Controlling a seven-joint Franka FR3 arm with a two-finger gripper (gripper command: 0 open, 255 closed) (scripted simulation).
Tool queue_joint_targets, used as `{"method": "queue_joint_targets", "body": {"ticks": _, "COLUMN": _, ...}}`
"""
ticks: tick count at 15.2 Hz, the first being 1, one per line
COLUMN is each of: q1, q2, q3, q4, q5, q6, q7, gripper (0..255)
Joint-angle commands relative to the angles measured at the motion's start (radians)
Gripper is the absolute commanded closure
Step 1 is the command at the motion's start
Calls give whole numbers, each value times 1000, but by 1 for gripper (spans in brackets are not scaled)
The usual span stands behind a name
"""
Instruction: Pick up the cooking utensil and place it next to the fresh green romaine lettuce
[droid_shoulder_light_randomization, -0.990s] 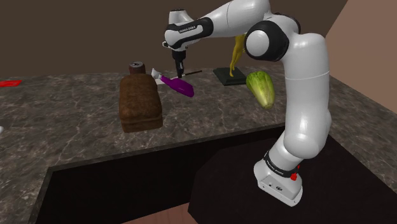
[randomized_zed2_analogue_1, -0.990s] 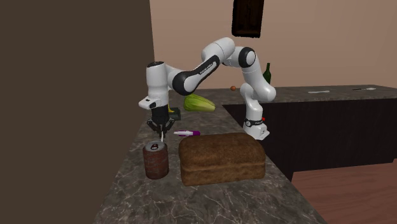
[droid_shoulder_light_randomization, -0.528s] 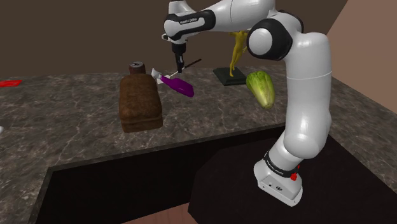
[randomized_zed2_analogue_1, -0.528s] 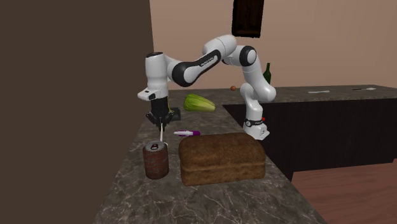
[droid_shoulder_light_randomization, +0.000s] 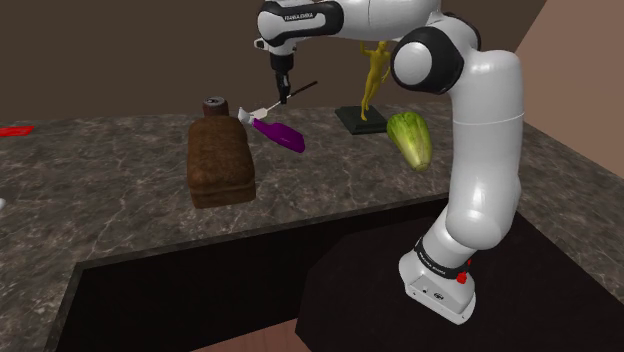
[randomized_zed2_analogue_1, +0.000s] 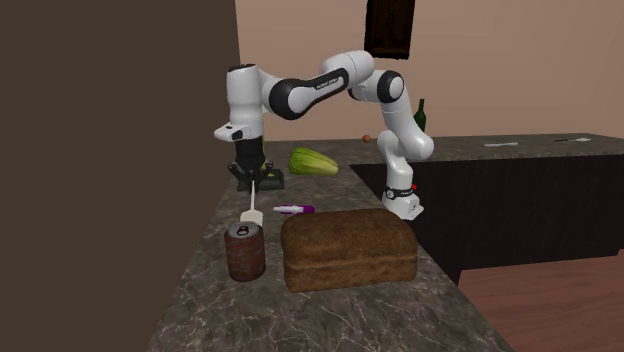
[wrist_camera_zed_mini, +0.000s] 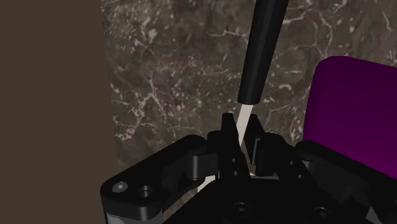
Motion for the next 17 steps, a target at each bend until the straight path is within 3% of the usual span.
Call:
{"method": "queue_joint_targets", "body": {"ticks": 1, "q1": 0, "q2": -1, "q3": 0, "q4": 24, "q5": 0, "q6": -25, "q7": -1, "gripper": 255}}
{"method": "queue_joint_targets", "body": {"ticks": 17, "q1": -6, "q2": 32, "q3": -1, "q4": 293, "q5": 3, "q6": -261, "q7": -12, "gripper": 255}}
